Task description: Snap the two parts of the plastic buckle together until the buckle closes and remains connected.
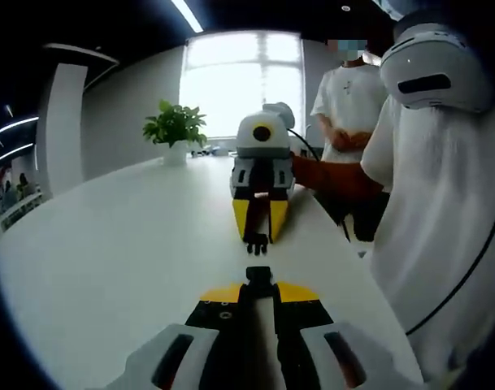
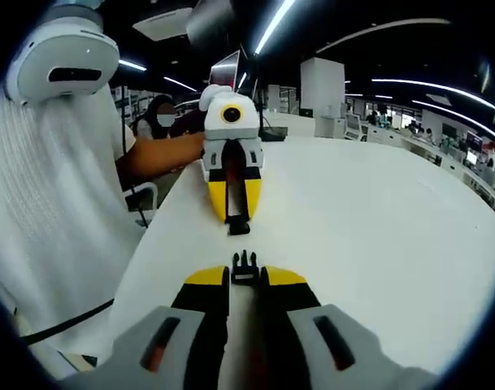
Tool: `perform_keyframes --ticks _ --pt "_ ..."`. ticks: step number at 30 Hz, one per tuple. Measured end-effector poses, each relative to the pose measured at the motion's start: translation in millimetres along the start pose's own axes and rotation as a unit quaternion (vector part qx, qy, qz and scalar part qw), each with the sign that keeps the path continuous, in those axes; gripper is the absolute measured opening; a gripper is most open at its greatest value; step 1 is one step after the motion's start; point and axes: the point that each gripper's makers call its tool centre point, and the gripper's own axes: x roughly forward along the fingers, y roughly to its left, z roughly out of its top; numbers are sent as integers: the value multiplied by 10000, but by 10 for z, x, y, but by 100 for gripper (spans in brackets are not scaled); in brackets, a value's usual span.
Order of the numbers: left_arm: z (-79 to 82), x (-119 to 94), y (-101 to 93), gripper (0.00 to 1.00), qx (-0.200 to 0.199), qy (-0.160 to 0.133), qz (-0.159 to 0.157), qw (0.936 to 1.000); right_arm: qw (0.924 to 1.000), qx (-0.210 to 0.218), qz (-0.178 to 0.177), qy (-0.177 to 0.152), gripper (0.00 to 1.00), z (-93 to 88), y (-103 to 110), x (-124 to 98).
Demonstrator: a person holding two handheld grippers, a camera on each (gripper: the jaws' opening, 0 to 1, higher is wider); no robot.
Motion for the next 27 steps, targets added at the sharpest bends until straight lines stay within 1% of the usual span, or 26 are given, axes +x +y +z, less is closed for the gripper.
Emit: perform_keyframes --ticks 8,27 --pt "12 -5 -7 15 0 -14 104 9999 10000 -16 -39 -32 14 2 -3 -10" --pt "-4 -36 30 12 9 -63 168 9998 10000 -47 -48 -27 13 24 17 -10"
